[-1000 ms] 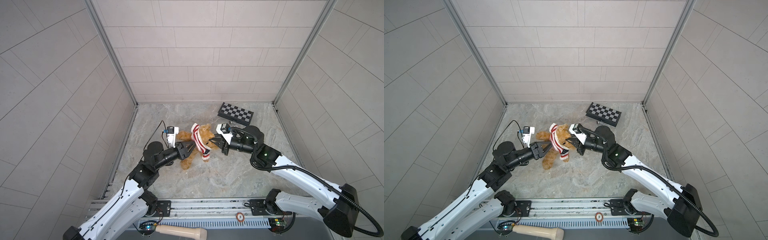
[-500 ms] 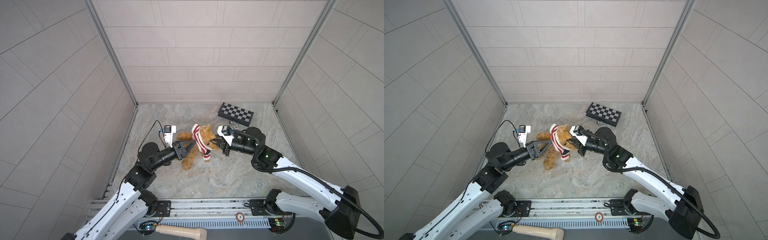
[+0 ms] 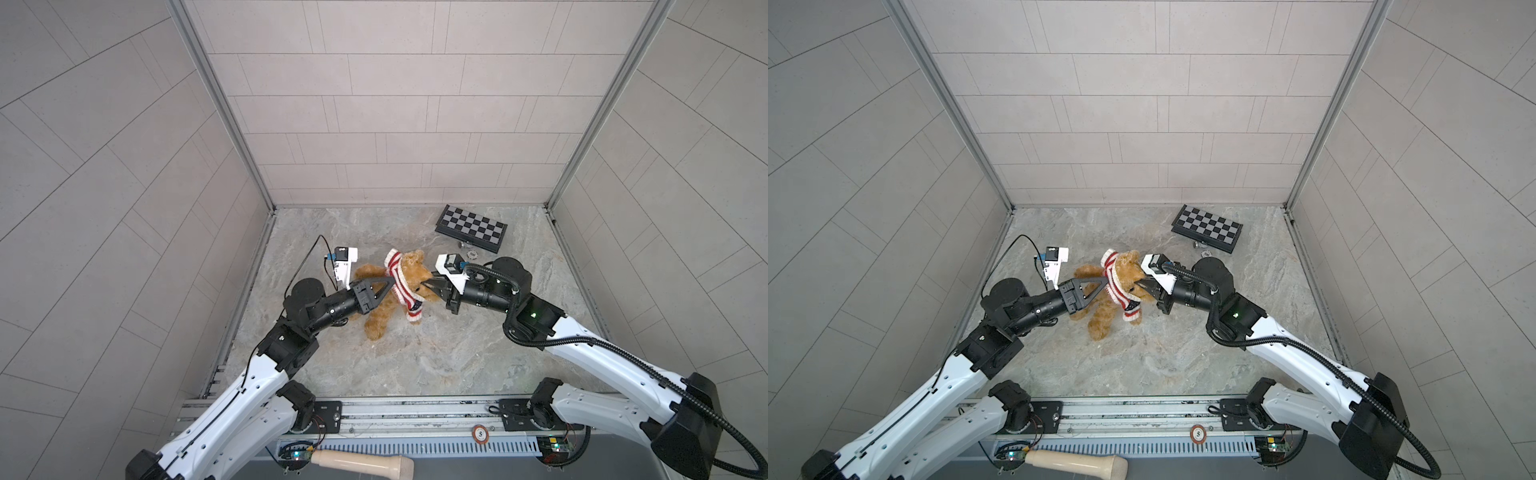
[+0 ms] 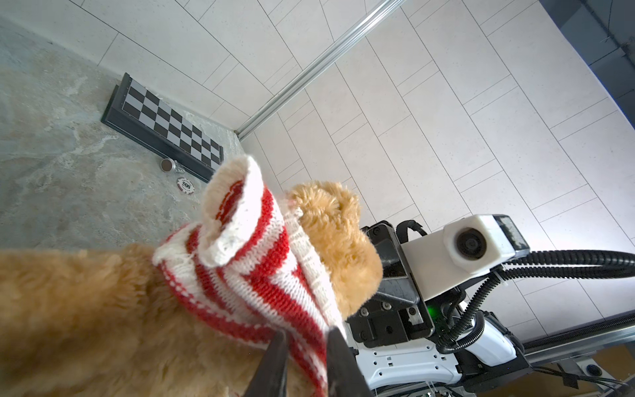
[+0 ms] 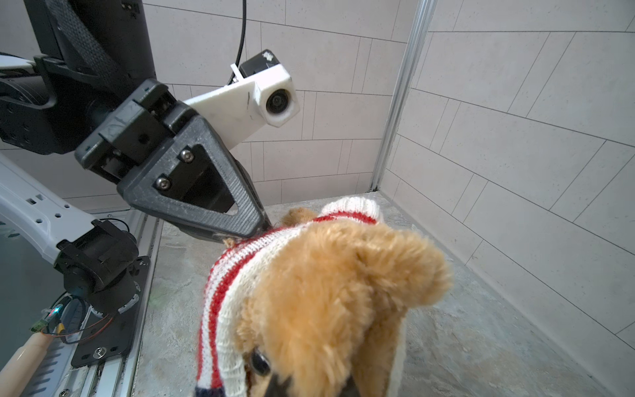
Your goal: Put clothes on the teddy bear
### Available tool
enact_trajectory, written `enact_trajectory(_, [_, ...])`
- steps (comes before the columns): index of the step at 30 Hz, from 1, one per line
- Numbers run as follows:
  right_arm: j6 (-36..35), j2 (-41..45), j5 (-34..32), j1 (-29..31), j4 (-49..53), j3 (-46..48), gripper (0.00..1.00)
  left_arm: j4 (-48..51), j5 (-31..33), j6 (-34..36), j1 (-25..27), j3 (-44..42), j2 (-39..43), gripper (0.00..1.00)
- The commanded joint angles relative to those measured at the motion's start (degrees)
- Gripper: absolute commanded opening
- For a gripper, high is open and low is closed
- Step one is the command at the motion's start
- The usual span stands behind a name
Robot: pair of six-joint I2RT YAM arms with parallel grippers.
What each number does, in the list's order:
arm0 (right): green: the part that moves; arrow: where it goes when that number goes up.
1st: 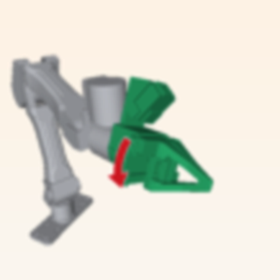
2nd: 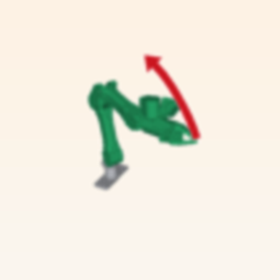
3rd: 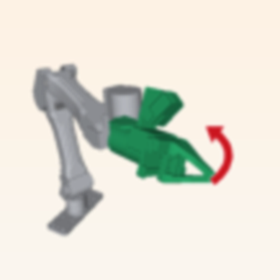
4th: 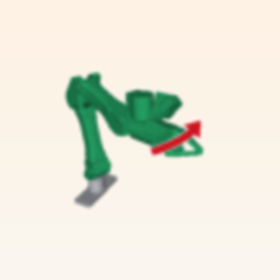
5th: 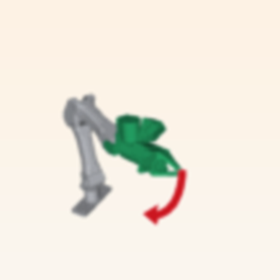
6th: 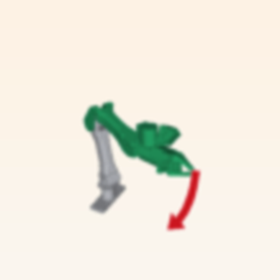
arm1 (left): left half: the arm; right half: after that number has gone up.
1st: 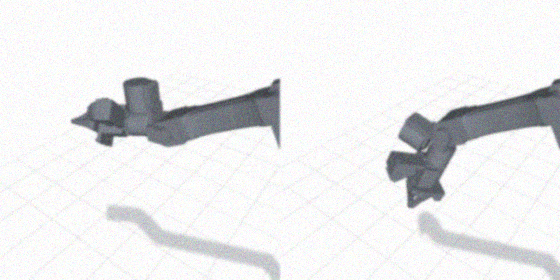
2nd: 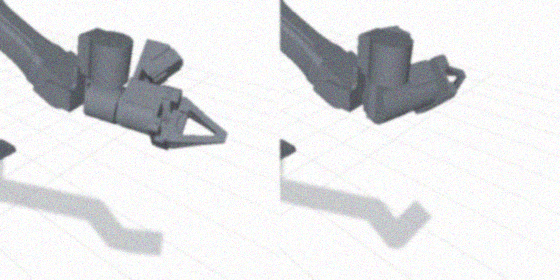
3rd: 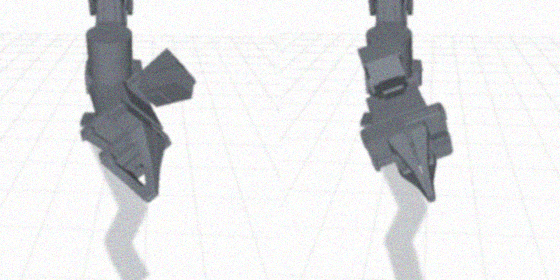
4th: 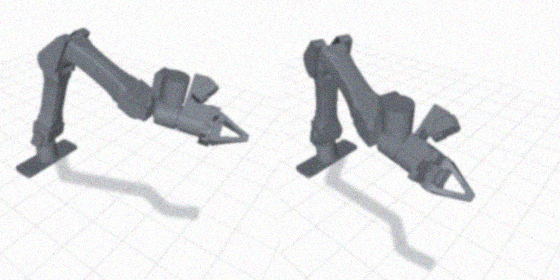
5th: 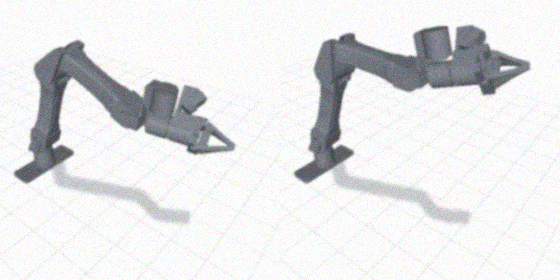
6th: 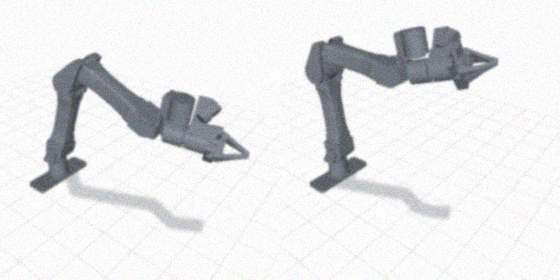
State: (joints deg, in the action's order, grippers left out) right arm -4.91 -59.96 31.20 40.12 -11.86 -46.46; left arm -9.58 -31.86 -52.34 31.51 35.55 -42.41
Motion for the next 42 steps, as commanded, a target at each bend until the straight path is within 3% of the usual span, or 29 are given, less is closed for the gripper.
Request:
enact_trajectory(1, [-1.6, 1.91, -0.71, 0.35, -4.78, 0.06, 0.0, -0.26, 0.21, 0.28, -0.15, 1.26, 0.48, 0.24])
enact_trajectory(16, [-1.17, 2.75, -2.11, 0.32, -6.43, 0.94, 0.0, -3.84, 2.36, -0.37, 4.12, 1.04, -2.73, 0.28])
enact_trajectory(25, [-1.19, 3.36, -2.81, 0.36, -6.48, 1.59, 0.0, -2.91, 3.02, 0.06, 4.48, 0.94, -1.79, 0.19])
enact_trajectory(35, [0.11, 4.86, -5.68, -0.02, -7.78, 2.58, 0.0, 1.59, 4.85, 1.6, 4.35, -1.01, 1.55, 0.0])
enact_trajectory(42, [2.68, 6.23, -3.67, -0.69, -9.95, 2.65, 0.0, 8.16, 5.6, 5.46, -0.22, -4.17, 2.85, 0.0])
